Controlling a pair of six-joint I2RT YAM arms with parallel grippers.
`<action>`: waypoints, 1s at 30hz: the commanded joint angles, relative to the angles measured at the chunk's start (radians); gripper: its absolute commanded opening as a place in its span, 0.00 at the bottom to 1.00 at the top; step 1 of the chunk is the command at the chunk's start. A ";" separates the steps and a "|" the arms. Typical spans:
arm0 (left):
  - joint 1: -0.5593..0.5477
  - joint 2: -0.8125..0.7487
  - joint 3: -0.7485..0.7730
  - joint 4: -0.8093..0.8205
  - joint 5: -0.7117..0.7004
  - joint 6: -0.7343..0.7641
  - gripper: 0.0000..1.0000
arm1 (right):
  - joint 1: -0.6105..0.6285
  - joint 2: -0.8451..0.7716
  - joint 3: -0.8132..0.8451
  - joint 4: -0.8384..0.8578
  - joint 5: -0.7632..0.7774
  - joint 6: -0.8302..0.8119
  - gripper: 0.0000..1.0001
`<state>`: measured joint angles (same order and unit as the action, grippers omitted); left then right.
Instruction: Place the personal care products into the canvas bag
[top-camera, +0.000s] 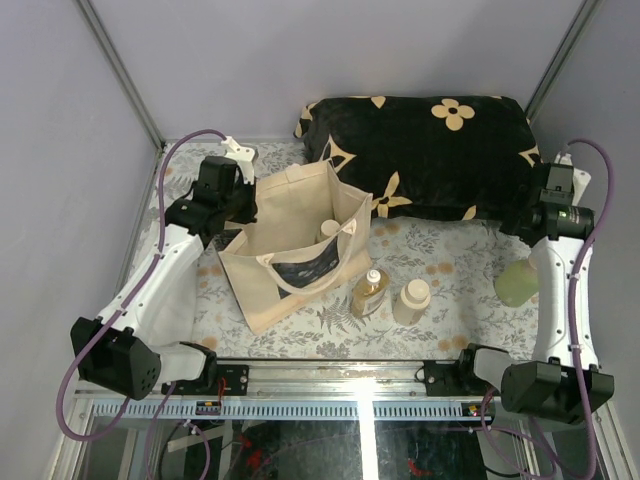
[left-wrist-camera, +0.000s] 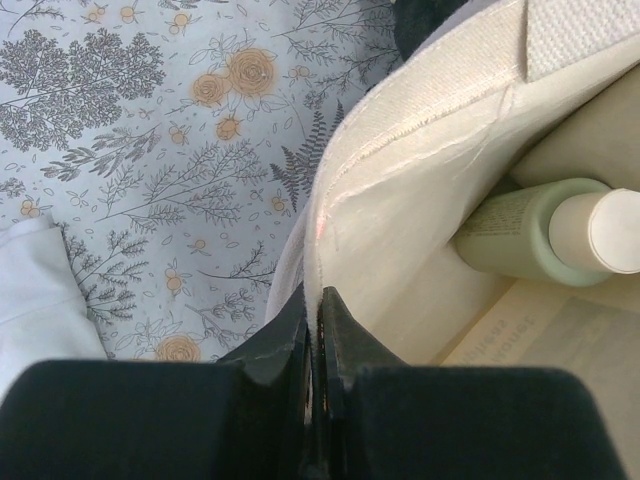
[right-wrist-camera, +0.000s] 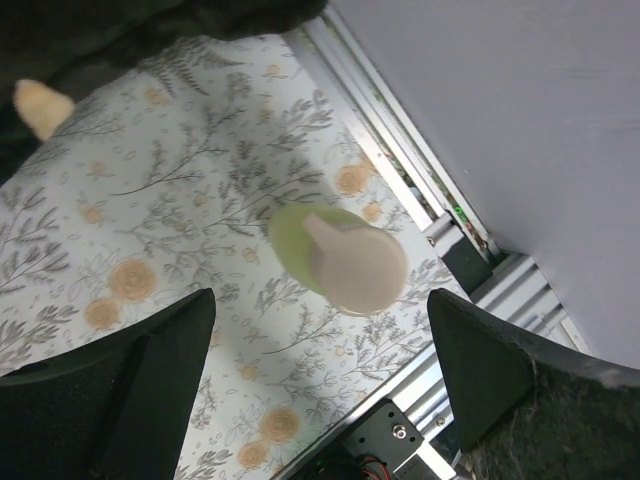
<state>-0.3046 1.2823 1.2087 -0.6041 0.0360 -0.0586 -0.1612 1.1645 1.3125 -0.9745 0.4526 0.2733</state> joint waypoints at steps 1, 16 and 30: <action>0.003 -0.001 -0.040 0.058 0.033 -0.017 0.00 | -0.078 -0.023 -0.033 0.022 -0.042 -0.060 0.94; 0.002 -0.060 -0.145 0.124 0.044 -0.028 0.00 | -0.116 -0.036 -0.174 0.104 -0.054 -0.081 0.96; -0.019 -0.056 -0.175 0.145 0.043 -0.028 0.00 | -0.128 -0.014 -0.282 0.153 -0.018 -0.073 0.76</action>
<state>-0.3035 1.2160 1.0626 -0.4606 0.0441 -0.0711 -0.2825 1.1446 1.0275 -0.8543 0.4076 0.2039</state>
